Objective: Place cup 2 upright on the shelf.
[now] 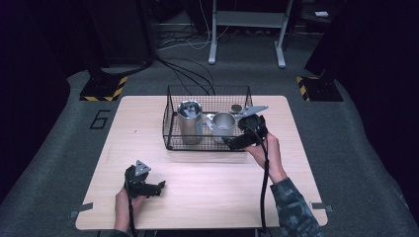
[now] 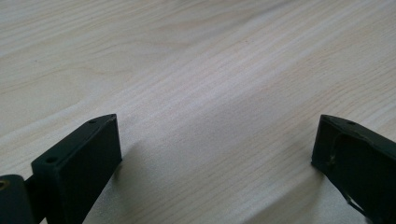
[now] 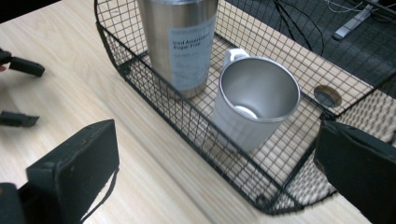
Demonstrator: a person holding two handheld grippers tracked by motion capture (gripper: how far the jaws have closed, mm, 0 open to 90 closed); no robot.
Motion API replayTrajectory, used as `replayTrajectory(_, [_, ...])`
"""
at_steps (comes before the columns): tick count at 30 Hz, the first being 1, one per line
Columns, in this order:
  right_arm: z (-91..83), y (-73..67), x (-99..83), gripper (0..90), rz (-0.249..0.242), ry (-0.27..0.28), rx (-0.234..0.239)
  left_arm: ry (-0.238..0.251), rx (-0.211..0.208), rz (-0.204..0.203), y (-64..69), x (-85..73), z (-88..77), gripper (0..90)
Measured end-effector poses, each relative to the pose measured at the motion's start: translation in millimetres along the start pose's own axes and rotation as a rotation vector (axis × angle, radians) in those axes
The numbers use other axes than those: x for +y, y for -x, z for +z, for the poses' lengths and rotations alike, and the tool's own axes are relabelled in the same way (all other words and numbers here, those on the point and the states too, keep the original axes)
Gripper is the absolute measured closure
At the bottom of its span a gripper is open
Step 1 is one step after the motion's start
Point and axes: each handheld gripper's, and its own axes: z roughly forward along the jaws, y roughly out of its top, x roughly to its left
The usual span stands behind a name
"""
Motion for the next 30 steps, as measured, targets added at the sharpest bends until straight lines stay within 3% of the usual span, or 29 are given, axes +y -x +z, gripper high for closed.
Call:
replayTrajectory(6, [-17.0,2.0,-24.7,0.0,-0.005,0.001,-0.021,0.0,0.0,0.0,0.1,0.0,0.0,1.2])
replayTrajectory(12, [-31.5,9.4,-62.2,0.0,0.04,-0.008,-0.056,0.0,0.001,0.001,0.0,0.0,0.0,1.2])
replayTrajectory(13, [-33.1,11.9,-67.2,0.0,0.026,-0.015,-0.053,0.0,0.001,0.002,0.0,0.0,0.0,1.2])
replayTrajectory(19, [-40.0,21.3,-105.6,0.0,0.085,-0.039,-0.083,0.0,0.001,0.001,-0.1,0.0,0.0,1.2])
replayTrajectory(21, [-40.3,23.6,-121.7,0.0,0.134,-0.043,-0.103,0.0,0.0,0.001,-0.2,0.0,0.0,1.3])
replayTrajectory(22, [-40.7,26.5,-130.0,0.0,0.131,-0.043,-0.1,0.0,0.0,0.001,-0.2,0.0,0.0,1.2])
replayTrajectory(30, [-30.5,36.1,-193.5,0.0,0.246,-0.081,-0.116,-0.001,-0.003,0.001,-0.6,0.0,0.2,1.2])
